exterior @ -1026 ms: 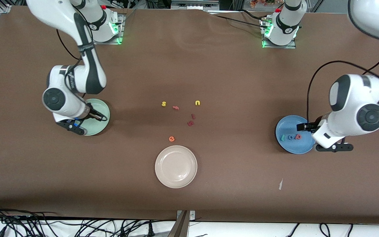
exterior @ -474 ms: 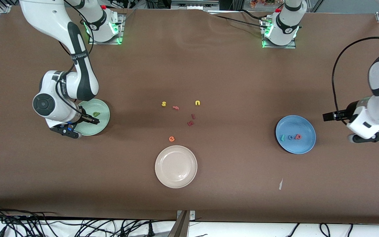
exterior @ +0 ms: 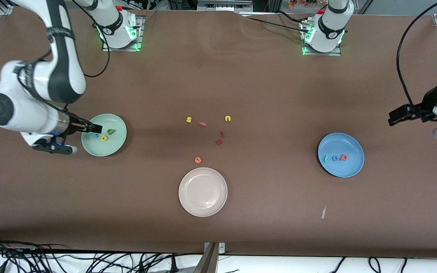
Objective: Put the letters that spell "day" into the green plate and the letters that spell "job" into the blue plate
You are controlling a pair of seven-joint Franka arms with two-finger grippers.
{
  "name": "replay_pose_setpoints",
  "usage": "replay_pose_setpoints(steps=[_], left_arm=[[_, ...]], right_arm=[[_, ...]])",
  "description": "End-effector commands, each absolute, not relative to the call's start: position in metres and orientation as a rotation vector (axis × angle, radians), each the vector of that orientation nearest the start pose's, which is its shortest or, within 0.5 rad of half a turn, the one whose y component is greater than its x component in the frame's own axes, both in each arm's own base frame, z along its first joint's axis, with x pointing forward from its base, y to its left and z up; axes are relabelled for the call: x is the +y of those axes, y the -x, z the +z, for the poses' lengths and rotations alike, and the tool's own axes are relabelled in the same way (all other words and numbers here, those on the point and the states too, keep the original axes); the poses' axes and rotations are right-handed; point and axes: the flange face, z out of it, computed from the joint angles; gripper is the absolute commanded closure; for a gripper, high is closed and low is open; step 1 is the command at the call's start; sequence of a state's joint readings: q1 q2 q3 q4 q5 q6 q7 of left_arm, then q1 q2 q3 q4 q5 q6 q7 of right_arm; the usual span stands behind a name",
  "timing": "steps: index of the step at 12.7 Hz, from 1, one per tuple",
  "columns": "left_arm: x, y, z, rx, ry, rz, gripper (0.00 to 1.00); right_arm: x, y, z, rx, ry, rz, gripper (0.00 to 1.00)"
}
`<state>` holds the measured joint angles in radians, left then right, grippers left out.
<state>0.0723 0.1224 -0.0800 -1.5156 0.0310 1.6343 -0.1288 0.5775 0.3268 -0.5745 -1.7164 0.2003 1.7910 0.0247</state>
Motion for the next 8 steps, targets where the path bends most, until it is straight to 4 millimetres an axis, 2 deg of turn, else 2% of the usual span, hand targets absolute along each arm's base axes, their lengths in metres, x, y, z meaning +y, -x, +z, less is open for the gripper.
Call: replay_pose_setpoints(steps=[1, 3, 4, 5, 6, 7, 8], left_arm=[[-0.021, -0.573, 0.590, -0.143, 3.190, 0.016, 0.00], [-0.018, -0.560, 0.622, -0.151, 3.197, -0.065, 0.00], [-0.016, -0.557, 0.625, -0.151, 3.189, -0.046, 0.00], [-0.017, -0.557, 0.632, -0.147, 3.186, -0.037, 0.00], [-0.016, -0.555, 0.633, -0.145, 3.182, -0.005, 0.00], [-0.015, -0.553, 0.633, -0.132, 3.168, 0.017, 0.00], [-0.014, -0.551, 0.631, -0.062, 3.166, 0.043, 0.00]], right_arm=[[0.048, -0.609, 0.456, -0.029, 3.077, 0.344, 0.00], [0.029, -0.608, 0.474, -0.012, 3.061, 0.297, 0.00], [0.022, -0.607, 0.483, -0.027, 3.076, 0.281, 0.00], [0.012, -0.602, 0.504, -0.054, 3.091, 0.233, 0.00], [0.013, -0.597, 0.516, -0.091, 3.097, 0.214, 0.00], [0.005, -0.592, 0.537, -0.102, 3.114, 0.147, 0.00], [-0.002, -0.588, 0.548, -0.085, 3.127, 0.108, 0.00]])
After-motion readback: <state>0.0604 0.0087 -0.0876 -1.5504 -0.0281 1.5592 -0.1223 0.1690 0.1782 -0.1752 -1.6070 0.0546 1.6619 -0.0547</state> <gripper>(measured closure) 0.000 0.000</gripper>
